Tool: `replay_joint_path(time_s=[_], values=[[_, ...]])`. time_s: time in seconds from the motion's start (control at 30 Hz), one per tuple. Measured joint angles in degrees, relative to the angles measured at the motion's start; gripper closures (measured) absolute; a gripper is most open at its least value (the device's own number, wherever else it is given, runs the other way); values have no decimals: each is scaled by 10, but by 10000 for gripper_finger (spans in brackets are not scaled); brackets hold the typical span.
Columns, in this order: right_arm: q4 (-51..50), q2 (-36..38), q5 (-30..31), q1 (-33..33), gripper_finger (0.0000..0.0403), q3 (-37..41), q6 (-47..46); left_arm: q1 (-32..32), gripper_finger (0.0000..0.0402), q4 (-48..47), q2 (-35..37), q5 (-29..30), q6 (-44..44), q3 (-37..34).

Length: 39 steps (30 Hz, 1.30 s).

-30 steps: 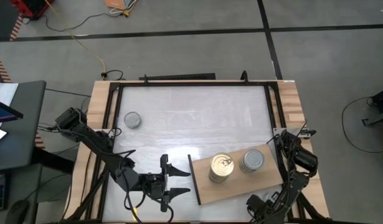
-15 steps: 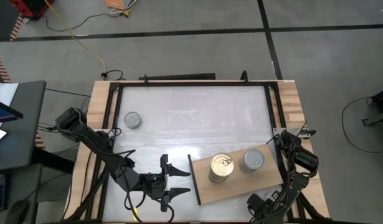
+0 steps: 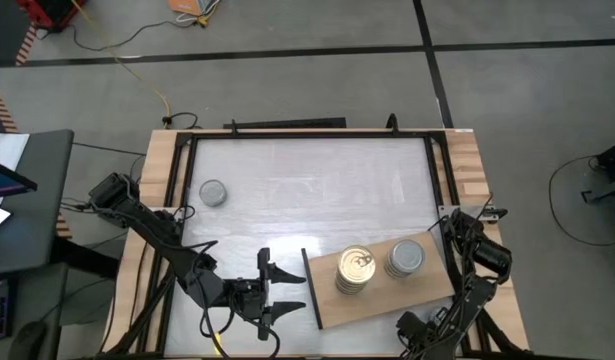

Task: Stack canned seafood by type on shelf
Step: Stack the green tuna can on top of the green tuna can on the shelf

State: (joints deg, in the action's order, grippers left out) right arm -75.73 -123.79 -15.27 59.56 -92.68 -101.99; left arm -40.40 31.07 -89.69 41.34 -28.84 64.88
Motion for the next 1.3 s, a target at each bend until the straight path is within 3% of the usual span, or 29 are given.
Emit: replay_joint_path(time_s=[0.6,0.87,0.97,1.07,1.3], values=[[0,-3,4,-5,344,2,39,0,173,-1,0,0,1,0],[-73,-3,19,-24,334,-63,142,0,173,-1,0,0,1,0],[-143,-3,10,-28,310,-96,180,0,173,-3,0,0,-2,0],[-130,12,-1,-28,272,-103,197,-1,173,-8,0,0,-2,0],[-143,67,-11,-20,156,-103,132,-1,173,-9,0,0,-2,0]])
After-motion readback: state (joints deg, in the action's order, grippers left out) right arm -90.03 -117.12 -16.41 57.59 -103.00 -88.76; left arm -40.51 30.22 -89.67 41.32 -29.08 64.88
